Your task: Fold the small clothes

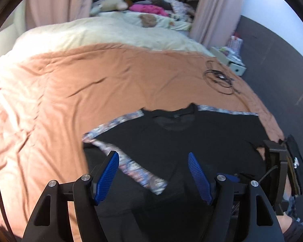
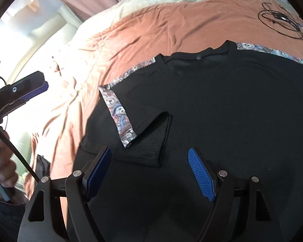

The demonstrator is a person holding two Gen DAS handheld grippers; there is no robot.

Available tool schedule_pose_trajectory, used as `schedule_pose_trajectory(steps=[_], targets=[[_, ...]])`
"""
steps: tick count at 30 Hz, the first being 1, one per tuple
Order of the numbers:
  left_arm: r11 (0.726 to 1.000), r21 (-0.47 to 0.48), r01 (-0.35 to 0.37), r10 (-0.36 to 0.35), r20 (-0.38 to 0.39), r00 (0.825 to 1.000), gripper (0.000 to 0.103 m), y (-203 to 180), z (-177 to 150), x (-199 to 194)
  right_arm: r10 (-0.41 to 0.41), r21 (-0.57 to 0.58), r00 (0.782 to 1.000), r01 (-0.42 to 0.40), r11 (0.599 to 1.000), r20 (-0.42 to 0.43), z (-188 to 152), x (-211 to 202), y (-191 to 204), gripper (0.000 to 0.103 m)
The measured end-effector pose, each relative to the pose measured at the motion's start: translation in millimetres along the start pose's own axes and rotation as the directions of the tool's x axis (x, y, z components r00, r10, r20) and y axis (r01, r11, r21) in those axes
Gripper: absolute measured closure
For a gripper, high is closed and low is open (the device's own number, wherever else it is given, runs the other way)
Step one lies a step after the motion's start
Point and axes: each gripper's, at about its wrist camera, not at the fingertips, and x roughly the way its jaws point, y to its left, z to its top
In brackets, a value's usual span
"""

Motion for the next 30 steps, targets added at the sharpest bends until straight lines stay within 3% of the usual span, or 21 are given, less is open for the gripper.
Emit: schedule_pose_trajectory(steps=[4,7,11,19,22,25,26,28,30], targets=[[0.995,-0.058,-0.076,0.074,-0.03,0.997,0.031,38.5,-20.4,-1.9,-0.075,-0.091,0.997,0.075,0.993,0.0,4.1,20.0,18.1,0.026],[0.988,-0.101,-0.114,0.108,-0.068,0.992,0.04,66.1,-41.0,3.0,-0.118,-0.186,0.993,0.115,0.976,-0.007,4.9,35.6,37.0,0.026],[0.977,-0.161,-0.14,0.121,-0.121,0.985,0.057,92.8,-64.4,13.8,-0.136,-0.291,0.991,0.129,0.948,-0.004,5.5,55.8,62.6,0.026],[0.962,-0.224,-0.153,0.112,-0.186,0.976,0.061,120.2,-97.8,35.2,-0.192,-0.42,0.981,0.167,0.892,-0.018,6.8,106.3,94.9,0.027],[0.961,-0.231,-0.154,0.108,-0.2,0.974,0.061,121.9,-103.5,43.1,-0.268,-0.449,0.963,0.232,0.863,-0.019,5.4,127.7,95.7,0.049],[0.96,-0.233,-0.153,0.104,-0.209,0.972,0.061,121.0,-106.2,51.8,-0.293,-0.468,0.956,0.252,0.847,-0.016,5.2,140.4,96.2,0.064],[0.961,-0.233,-0.152,0.102,-0.211,0.972,0.061,119.7,-106.2,54.7,-0.299,-0.48,0.954,0.259,0.838,-0.006,6.1,141.6,97.6,0.077],[0.963,-0.223,-0.15,0.102,-0.216,0.971,0.061,117.3,-106.4,60.4,-0.292,-0.473,0.956,0.252,0.844,-0.012,12.1,139.6,98.0,0.092],[0.966,-0.203,-0.16,0.113,-0.225,0.968,0.061,114.9,-106.6,67.2,-0.278,-0.457,0.961,0.246,0.855,-0.003,21.2,133.7,98.5,0.098]])
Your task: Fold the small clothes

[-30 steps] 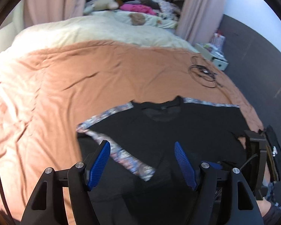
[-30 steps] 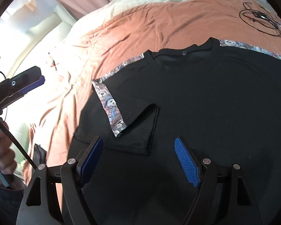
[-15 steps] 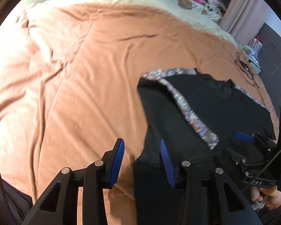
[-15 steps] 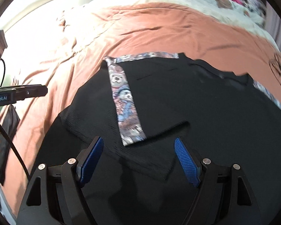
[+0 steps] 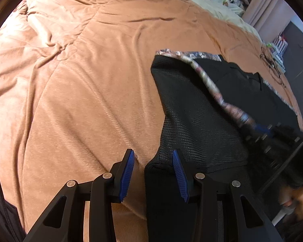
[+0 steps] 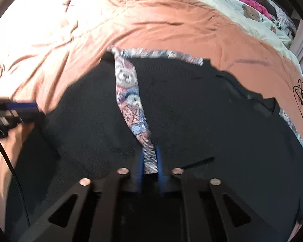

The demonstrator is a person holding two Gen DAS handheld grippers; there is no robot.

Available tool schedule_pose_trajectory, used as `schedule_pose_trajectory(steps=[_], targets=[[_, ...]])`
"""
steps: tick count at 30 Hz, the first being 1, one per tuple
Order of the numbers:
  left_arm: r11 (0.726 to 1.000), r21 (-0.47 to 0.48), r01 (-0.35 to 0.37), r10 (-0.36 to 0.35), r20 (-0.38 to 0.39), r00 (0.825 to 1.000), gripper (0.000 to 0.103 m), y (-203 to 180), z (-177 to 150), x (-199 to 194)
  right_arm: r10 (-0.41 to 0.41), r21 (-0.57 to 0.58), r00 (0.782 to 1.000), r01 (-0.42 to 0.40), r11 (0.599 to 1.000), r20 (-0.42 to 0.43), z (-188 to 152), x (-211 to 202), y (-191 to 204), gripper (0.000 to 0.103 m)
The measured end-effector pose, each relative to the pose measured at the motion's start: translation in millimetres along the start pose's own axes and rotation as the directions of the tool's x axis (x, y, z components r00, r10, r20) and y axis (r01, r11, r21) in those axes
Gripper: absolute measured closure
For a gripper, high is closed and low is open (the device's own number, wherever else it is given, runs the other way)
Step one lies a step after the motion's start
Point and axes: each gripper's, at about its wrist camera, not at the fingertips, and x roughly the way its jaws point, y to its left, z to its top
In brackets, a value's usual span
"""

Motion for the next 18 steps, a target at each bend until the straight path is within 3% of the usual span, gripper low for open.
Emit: schedule_pose_trajectory(steps=[7,12,13,15,16,18], targets=[[1.0,0.007,-0.023,0.023,-0.014,1.0,0.061,0.2,2.3,14.3,-0.024,0.128,0.998,0.015,0.992,0.065,29.3,-13.1,-52.9,0.098],[0.999,0.008,-0.036,0.036,-0.014,0.999,0.061,0.4,5.0,17.8,-0.085,0.254,0.996,0.077,0.964,0.021,36.6,3.7,-92.3,0.096],[0.999,0.009,-0.039,0.039,-0.013,0.999,0.061,0.7,5.2,18.0,-0.084,0.28,0.996,0.076,0.957,0.015,33.9,7.3,-101.3,0.089],[0.999,0.006,-0.039,0.039,-0.01,0.999,0.061,1.9,4.9,18.3,-0.048,0.315,0.999,0.041,0.948,0.014,27.9,10.8,-110.3,0.053],[0.999,0.005,-0.038,0.038,-0.009,0.999,0.061,2.7,4.8,18.8,-0.019,0.338,0.999,0.008,0.941,0.029,21.0,10.8,-114.4,0.03],[0.999,0.002,-0.036,0.036,-0.006,0.999,0.061,3.5,4.3,19.5,0.01,0.353,0.999,-0.027,0.935,0.05,12.4,10.4,-117.0,0.029]])
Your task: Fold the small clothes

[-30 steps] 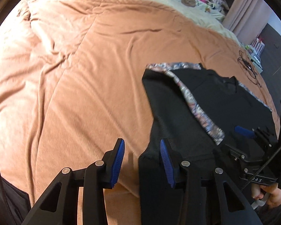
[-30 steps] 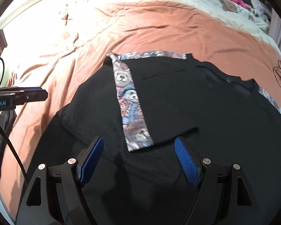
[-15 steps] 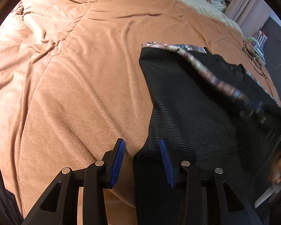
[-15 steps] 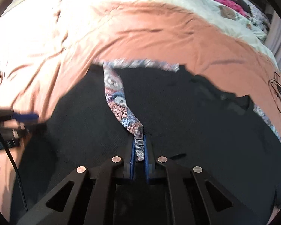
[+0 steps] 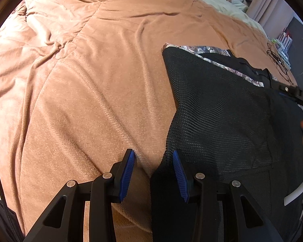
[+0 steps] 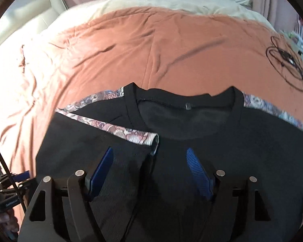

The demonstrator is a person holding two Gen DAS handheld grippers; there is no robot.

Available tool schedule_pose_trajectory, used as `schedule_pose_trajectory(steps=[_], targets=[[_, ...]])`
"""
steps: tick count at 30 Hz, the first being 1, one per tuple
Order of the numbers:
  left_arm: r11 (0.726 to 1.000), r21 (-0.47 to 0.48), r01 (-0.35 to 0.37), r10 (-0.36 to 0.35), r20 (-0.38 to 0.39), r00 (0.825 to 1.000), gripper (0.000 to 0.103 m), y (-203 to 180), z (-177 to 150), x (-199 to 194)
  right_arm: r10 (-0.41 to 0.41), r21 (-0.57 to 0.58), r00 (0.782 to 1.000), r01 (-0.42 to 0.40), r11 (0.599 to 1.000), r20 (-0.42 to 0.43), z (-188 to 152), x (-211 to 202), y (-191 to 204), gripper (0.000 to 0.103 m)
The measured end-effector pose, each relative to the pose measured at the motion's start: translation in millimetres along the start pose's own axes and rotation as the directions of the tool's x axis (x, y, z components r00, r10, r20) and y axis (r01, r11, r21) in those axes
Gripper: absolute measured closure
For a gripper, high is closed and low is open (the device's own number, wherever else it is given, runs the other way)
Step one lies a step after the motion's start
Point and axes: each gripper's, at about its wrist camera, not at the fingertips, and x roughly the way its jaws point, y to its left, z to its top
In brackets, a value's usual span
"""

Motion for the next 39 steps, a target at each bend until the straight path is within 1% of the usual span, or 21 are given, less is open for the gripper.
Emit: schedule_pose_trajectory(steps=[2,4,6,7,8,9,12,13,14,17,20,24,27,30,33,34,35,36,37,39], targets=[[1.0,-0.004,0.0,0.0,0.003,1.0,0.061,0.4,-0.9,0.1,0.069,0.027,0.997,-0.069,0.997,-0.026,-11.2,5.1,-4.0,0.029],[1.0,-0.013,-0.001,0.001,0.006,1.0,0.061,1.2,-3.8,-1.1,0.114,0.054,0.992,-0.112,0.992,-0.048,-18.2,11.2,-9.1,0.03],[1.0,-0.014,-0.004,0.005,0.008,1.0,0.061,0.7,-7.9,-3.7,0.15,0.072,0.986,-0.145,0.987,-0.068,-18.2,20.3,-12.2,0.044],[1.0,-0.011,-0.007,0.007,0.009,1.0,0.061,0.5,-9.1,-4.3,0.165,0.083,0.981,-0.157,0.984,-0.097,-23.9,27.4,-10.9,0.057],[1.0,-0.01,-0.01,0.01,0.011,1.0,0.061,0.3,-10.2,-4.7,0.165,0.091,0.979,-0.155,0.984,-0.116,-25.0,29.1,-11.9,0.064],[1.0,-0.011,-0.011,0.012,0.013,1.0,0.061,0.5,-11.4,-4.8,0.163,0.095,0.978,-0.151,0.984,-0.13,-28.0,33.4,-11.2,0.065],[1.0,-0.009,-0.02,0.02,0.018,1.0,0.061,-0.2,-13.3,-5.2,0.117,0.055,0.986,-0.111,0.992,-0.12,-31.6,37.1,-5.7,0.077],[1.0,-0.004,-0.027,0.027,0.022,0.999,0.064,-0.8,-14.0,-5.8,0.117,0.057,0.985,-0.111,0.992,-0.124,-32.2,37.3,-5.5,0.089],[1.0,-0.002,-0.028,0.028,0.023,0.999,0.066,-1.6,-13.9,-6.0,0.127,0.067,0.983,-0.119,0.991,-0.131,-32.2,36.7,-6.4,0.1],[1.0,-0.012,-0.021,0.022,0.027,0.999,0.071,-2.1,-14.2,-6.2,0.136,0.085,0.983,-0.126,0.988,-0.123,-34.5,29.2,-8.4,0.103],[1.0,-0.019,-0.022,0.023,0.034,0.999,0.072,-2.5,-15.1,-6.6,0.137,0.085,0.983,-0.127,0.988,-0.123,-42.6,25.0,-7.5,0.103],[0.999,-0.025,-0.024,0.025,0.039,0.999,0.072,-0.6,-17.6,-9.2,0.132,0.094,0.984,-0.122,0.988,-0.115,-50.9,16.7,-8.9,0.103],[0.999,-0.051,-0.006,0.008,0.044,0.999,0.072,5.1,-21.8,-18.0,0.128,0.102,0.986,-0.117,0.988,-0.108,-54.5,8.3,-12.4,0.103],[0.997,-0.056,-0.054,0.057,0.07,0.996,0.072,8.6,-29.5,-34.9,0.1,0.083,0.988,-0.09,0.992,-0.115,-61.3,-0.6,-12.7,0.102],[0.995,-0.093,-0.025,0.033,0.083,0.996,0.072,14.2,-39.6,-51.7,0.078,0.08,0.989,-0.068,0.994,-0.126,-67.5,-13.6,-11.3,0.101],[0.995,-0.101,-0.026,0.034,0.085,0.996,0.072,14.7,-44.0,-58.2,0.078,0.085,0.989,-0.067,0.994,-0.125,-70.2,-19.7,-12.0,0.093],[0.994,-0.105,-0.026,0.035,0.09,0.995,0.072,13.8,-48.2,-64.8,0.08,0.09,0.989,-0.07,0.994,-0.122,-72.0,-26.7,-13.2,0.069],[0.994,-0.107,-0.022,0.033,0.097,0.995,0.072,12.4,-52.0,-71.9,0.088,0.095,0.99,-0.078,0.992,-0.11,-74.3,-35.2,-14.7,0.052],[0.994,-0.109,-0.016,0.028,0.108,0.994,0.071,11.0,-56.8,-80.5,0.094,0.099,0.992,-0.086,0.991,-0.082,-78.0,-48.3,-15.1,0.03],[0.993,-0.117,-0.005,0.021,0.129,0.991,0.068,8.5,-67.4,-98.2,0.106,0.1,0.993,-0.1,0.99,-0.05,-84.0,-69.6,-16.2,0.03]])
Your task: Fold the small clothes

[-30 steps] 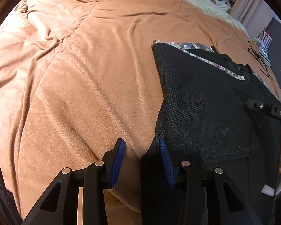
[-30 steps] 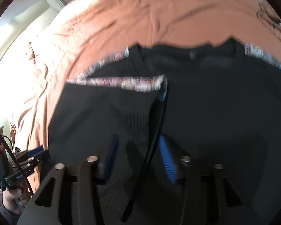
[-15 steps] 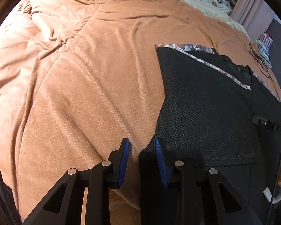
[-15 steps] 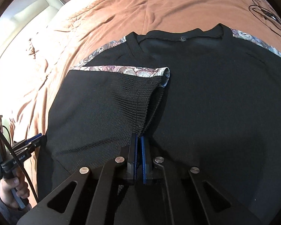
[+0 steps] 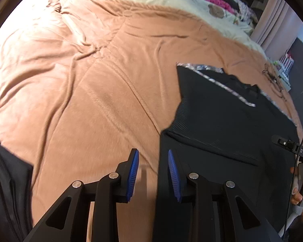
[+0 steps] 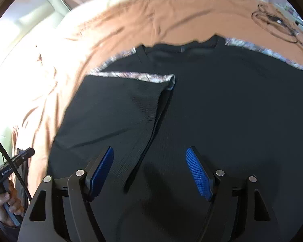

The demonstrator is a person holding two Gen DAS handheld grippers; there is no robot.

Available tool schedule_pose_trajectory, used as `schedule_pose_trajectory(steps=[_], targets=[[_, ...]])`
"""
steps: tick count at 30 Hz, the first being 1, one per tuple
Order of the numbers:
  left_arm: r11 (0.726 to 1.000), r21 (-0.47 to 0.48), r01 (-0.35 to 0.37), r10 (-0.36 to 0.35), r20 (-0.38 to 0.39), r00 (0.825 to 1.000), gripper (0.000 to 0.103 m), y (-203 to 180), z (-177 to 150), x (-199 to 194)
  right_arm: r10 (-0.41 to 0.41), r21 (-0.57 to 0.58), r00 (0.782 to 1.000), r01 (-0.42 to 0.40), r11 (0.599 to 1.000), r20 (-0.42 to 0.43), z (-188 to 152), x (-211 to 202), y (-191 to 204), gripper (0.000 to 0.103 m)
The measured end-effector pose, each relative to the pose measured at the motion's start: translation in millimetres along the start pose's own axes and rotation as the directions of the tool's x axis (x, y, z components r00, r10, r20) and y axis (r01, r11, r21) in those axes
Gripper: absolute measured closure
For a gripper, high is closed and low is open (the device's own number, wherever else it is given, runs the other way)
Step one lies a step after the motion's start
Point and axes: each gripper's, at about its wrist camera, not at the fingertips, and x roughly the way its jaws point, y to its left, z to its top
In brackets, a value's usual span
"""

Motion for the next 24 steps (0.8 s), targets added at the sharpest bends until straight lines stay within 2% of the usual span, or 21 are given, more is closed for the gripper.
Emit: schedule_pose_trajectory(steps=[2,7,10,17,19,24], targets=[[1.0,-0.004,0.006,-0.006,0.016,1.0,0.056,-2.1,-8.6,-16.9,0.016,0.0,1.0,-0.016,1.0,0.006,-7.8,-15.8,0.5,0.03],[1.0,-0.003,-0.005,0.005,0.057,0.998,0.034,-12.9,-34.1,-58.1,0.03,-0.029,0.999,-0.029,0.999,0.03,-35.0,-60.9,4.2,0.03],[1.0,-0.009,0.005,-0.004,0.073,0.997,0.029,-19.5,-51.2,-80.6,0.026,-0.03,0.997,-0.024,0.999,0.067,-53.3,-93.2,3.6,0.021],[1.0,0.001,0.005,-0.005,0.122,0.993,0.002,-41.8,-88.7,-125.1,0.001,-0.067,0.991,0.008,0.998,0.135,-91.4,-163.3,0.7,0.008],[1.0,0.003,0.013,-0.013,0.142,0.99,0.0,-50.9,-98.7,-136.5,0.002,-0.065,0.989,0.008,0.998,0.151,-102.9,-179.7,-6.0,0.008],[0.999,0.014,0.038,-0.04,0.136,0.99,0.0,-72.6,-112.9,-147.3,-0.03,-0.035,0.98,0.037,0.999,0.195,-128.9,-210.2,-27.1,0.008]])
